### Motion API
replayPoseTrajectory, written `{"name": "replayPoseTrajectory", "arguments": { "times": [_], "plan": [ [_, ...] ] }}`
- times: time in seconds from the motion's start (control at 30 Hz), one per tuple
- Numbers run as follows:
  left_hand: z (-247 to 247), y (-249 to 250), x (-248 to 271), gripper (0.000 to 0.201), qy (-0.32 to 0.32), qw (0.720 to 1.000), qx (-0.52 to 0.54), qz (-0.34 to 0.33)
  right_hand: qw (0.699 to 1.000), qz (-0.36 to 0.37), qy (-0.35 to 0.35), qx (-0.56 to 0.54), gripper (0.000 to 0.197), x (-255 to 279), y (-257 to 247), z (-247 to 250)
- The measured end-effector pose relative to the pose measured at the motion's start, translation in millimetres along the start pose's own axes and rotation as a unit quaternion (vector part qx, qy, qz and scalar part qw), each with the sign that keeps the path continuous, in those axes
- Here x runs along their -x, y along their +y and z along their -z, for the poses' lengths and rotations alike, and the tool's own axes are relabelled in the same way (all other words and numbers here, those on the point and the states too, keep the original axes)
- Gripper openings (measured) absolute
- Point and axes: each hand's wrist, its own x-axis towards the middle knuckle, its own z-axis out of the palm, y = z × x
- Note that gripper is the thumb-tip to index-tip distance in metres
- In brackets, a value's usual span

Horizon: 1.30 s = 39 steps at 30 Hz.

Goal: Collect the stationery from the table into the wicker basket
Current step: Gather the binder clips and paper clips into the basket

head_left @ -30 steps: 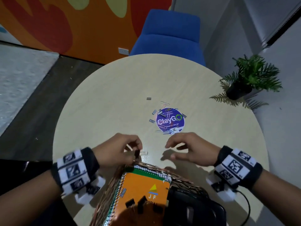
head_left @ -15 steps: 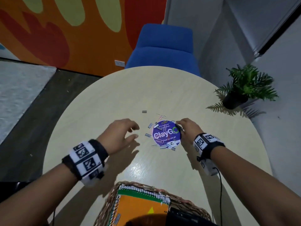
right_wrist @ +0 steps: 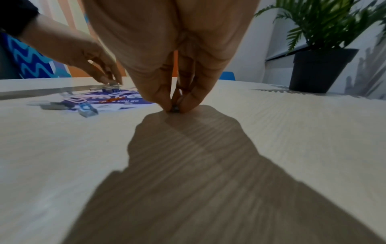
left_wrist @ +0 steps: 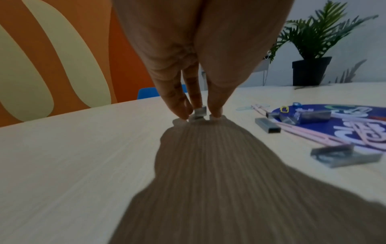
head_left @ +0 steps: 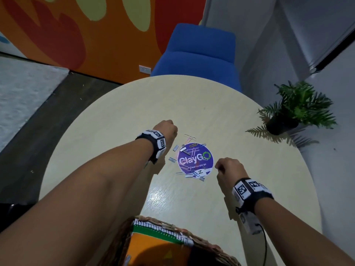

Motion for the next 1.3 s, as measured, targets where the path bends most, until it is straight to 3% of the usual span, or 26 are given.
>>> {"name": "replayPoseTrajectory", "arguments": {
  "times": [0.13,0.27,0.43,0.63,0.9,0.97,1.17,1.3],
  "plan": [
    [-2.5,-0.4,6.2,0.024,-0.014,1.0,0.0,0.02,0.998,-0.042,-0.017,-0.05,0.024,9.3,1.2,9.4],
    [18.5,-4.7,27.5,0.014,-0.028,0.996,0.068,0.05,0.998,-0.022,-0.001,-0.066,0.008,14.1,-1.5,31.0],
    [71.1,3.4,88.9,0.019,0.095,0.964,0.246,0.009,0.996,0.055,-0.015,-0.065,0.015,28.1,-15.2,63.8],
    [92.4,17.7,186.2,0.015,0.007,0.954,0.291,-0.068,0.979,0.177,-0.068,-0.077,0.015,67.3,-62.8,81.0],
    [36.4,31.1,268.0,0.017,-0.179,0.943,0.238,-0.15,0.936,0.275,-0.214,0.047,0.023,133.3,-115.9,62.6],
    [31.5,26.1,271.0,0.022,-0.165,0.952,0.216,-0.144,0.926,0.289,-0.233,0.061,0.024,145.6,-122.8,59.1],
    [52.6,1.9,224.0,0.023,-0.01,0.971,0.231,-0.056,0.911,0.322,-0.254,0.051,0.03,161.9,-131.5,53.3],
    [38.0,-7.8,161.9,0.024,-0.007,0.991,0.13,-0.034,0.923,0.304,-0.226,0.062,0.031,146.9,-117.3,61.5]
  ]
}}
